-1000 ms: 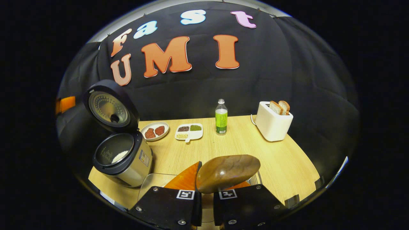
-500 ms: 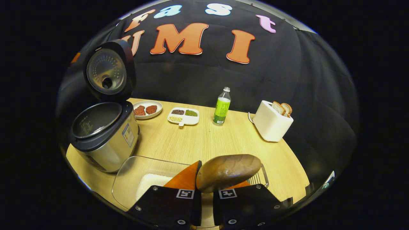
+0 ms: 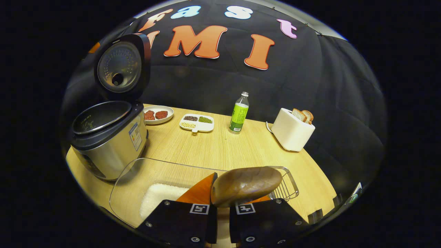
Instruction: Close the left gripper, press the button to open the rice cooker; take a wooden spoon from the chopstick holder with the right hand, scoop a spoonful of rice and pour it into the rice cooker, then put the wooden spoon back into the chopstick holder.
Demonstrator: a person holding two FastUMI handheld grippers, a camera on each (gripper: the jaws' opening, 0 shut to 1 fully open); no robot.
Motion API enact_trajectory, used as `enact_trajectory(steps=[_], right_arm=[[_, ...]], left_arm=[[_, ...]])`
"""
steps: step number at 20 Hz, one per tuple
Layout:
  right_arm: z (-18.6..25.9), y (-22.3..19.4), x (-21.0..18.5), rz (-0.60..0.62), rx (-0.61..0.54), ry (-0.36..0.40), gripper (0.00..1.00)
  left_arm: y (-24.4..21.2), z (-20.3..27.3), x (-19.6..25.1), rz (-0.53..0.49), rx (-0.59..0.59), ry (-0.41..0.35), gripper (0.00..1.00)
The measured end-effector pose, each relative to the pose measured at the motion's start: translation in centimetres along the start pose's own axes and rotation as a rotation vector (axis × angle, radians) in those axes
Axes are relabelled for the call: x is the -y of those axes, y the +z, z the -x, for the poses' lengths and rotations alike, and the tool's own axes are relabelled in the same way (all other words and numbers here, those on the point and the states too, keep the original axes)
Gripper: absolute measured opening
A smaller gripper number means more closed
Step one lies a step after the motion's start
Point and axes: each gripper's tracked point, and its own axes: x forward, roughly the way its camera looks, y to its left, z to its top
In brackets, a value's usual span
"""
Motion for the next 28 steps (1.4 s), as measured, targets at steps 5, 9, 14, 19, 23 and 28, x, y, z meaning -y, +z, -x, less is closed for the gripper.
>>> enact_trajectory(steps=[5, 9, 14, 19, 23, 28], right_arm=[[-0.5, -0.9, -0.4, 0.015, 0.008, 0.004, 0.13], [-0.4, -1.4, -1.3, 0.005, 0.010, 0.007, 0.13], [0.3, -1.6, -2.6, -0.170, -0.036, 0.052, 0.10], [0.4, -1.5, -5.6, -0.251, -0.068, 0.117, 0.10], [0.8, -1.7, -8.9, -0.399, -0.130, 0.219, 0.10], [0.7, -2.0, -9.7, -0.511, -0.198, 0.275, 0.13]], left_arm=[[0.0, -0.4, 0.3, -0.001, -0.005, -0.004, 1.00], [-0.6, -0.6, 0.2, 0.010, -0.020, -0.007, 1.00], [-1.1, -0.5, -0.2, -0.003, -0.022, -0.018, 1.00], [-1.3, -0.8, -1.2, -0.006, -0.020, -0.023, 1.00], [-1.6, -1.0, -2.0, 0.000, -0.019, -0.029, 1.00], [-2.0, -1.1, -3.0, 0.007, -0.023, -0.022, 1.00]])
